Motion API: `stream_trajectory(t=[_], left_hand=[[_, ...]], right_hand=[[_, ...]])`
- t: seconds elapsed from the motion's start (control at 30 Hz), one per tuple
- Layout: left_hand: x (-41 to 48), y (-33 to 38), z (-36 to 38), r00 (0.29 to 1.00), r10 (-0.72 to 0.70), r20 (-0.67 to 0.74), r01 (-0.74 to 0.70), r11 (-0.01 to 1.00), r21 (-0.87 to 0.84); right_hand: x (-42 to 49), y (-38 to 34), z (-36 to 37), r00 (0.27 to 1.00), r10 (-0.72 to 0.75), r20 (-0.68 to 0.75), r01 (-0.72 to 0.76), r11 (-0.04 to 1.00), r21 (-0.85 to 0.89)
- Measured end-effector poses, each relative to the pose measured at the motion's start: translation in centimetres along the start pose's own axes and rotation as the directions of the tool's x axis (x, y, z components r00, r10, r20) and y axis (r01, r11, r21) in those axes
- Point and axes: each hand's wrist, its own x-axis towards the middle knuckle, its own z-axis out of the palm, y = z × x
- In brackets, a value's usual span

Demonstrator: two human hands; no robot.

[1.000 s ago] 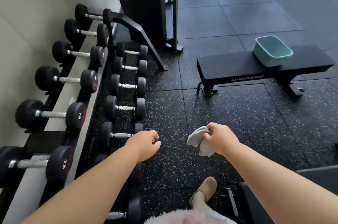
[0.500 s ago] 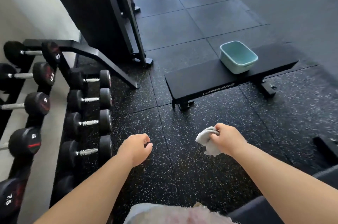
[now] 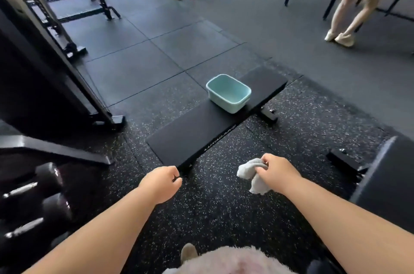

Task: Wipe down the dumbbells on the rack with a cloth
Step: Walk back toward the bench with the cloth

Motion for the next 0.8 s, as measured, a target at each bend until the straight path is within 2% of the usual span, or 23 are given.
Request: stream_trajectory(t=[0.17,0.4,0.63,0.8], left_hand=[[6.4,3.8,-2.9,0.985,0.164,0.060,-0.170,0.979,0.112],[13.0,10.0,-2.0,0.965,0.228,0.127,-0.243,0.963,0.114],[20.3,17.0,-3.4,0.981,0.147,0.130,-0.161,0.981,0.108],[24.5,23.4,-4.0,0.989,0.087,0.118,-0.098,0.991,0.088]], right_hand=[[1.9,0.5,-2.2,0.990,0.111,-0.088,-0.102,0.990,0.102],[6.0,5.3,-4.3,0.975,0.210,-0.068,-0.198,0.968,0.156],[12.7,12.2,-9.1,0.977,0.213,-0.008,-0.210,0.966,0.152],[19.1,17.1,-15.1,0.978,0.201,0.052,-0.205,0.976,0.078]])
